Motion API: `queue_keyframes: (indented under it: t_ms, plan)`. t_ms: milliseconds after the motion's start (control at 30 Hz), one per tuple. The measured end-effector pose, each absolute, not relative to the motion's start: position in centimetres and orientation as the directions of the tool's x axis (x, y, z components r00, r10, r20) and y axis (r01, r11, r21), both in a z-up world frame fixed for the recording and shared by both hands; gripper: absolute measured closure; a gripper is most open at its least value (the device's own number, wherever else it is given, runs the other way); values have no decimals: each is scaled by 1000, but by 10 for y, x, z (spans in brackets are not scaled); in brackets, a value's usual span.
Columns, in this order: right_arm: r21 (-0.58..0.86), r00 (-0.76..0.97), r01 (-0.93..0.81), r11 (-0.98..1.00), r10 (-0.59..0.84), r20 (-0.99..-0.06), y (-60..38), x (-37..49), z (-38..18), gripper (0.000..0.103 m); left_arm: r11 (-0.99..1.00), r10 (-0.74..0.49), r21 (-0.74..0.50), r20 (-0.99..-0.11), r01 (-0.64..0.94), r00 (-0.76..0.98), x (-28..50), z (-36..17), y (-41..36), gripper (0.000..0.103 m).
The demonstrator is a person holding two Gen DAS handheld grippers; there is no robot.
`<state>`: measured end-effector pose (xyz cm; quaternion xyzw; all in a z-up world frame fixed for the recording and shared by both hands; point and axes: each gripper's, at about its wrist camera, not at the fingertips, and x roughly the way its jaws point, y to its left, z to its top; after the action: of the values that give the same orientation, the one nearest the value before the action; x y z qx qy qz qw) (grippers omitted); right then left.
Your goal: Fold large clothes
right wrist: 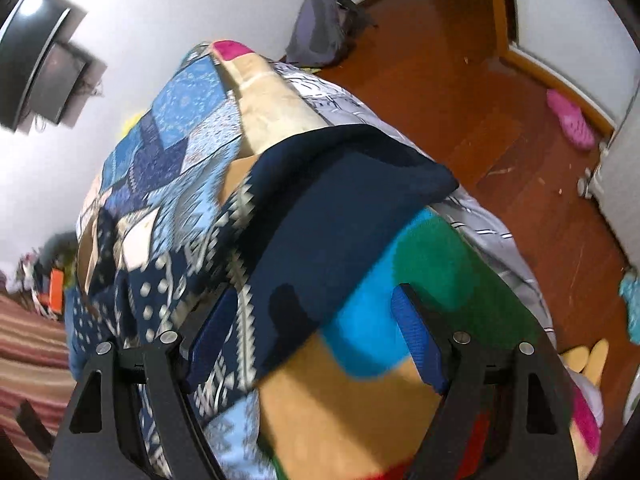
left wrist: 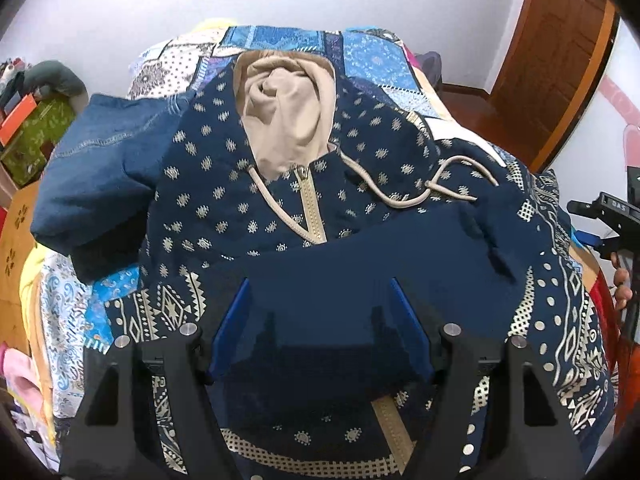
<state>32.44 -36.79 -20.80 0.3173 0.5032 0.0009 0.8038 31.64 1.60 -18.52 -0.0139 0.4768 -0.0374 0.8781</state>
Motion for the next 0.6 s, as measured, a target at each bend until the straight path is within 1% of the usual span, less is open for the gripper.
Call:
queue_keyframes:
  t_ms: [67, 200, 267, 300, 333, 367, 433, 533, 600]
  plan:
    - [513, 484, 332, 791, 323, -813, -369, 333, -215, 31, 997, -77, -64, -842, 43, 534, 319, -190, 17, 34]
    - [514, 475, 354, 781, 323, -818, -368, 346, -231, 32, 997, -78, -75, -854, 26, 514, 325, -201, 19, 34]
    - [489, 478, 354, 797, 295, -827, -364, 348, -232, 37, 996, -84, -86, -861, 20, 502, 327, -206, 20, 34]
    - [479, 482, 350, 805, 284, -829, -363, 350, -232, 44, 996, -88, -91, -864, 19, 496, 328, -209, 20, 34]
    - [471, 486, 342, 813, 276, -829, -363, 350, -230, 53, 996, -90, -93, -866, 19, 492, 328, -211, 19, 34]
    - [469, 490, 330, 819, 276, -827, -362, 350, -228, 59, 996, -90, -92, -867, 19, 490, 328, -212, 19, 34]
    - [459, 501, 300, 836, 271, -822, -358, 349, -222, 90, 996, -85, -86, -867, 22, 491, 327, -212, 18, 34]
    - [402, 516, 282, 871, 216, -829, -353, 345, -212, 96, 997, -74, -72, -858, 25, 509, 323, -206, 17, 34]
    - [376, 537, 270, 887, 185, -823, -350, 338, -201, 97, 998, -68, -64, -850, 25, 523, 319, -200, 17, 34]
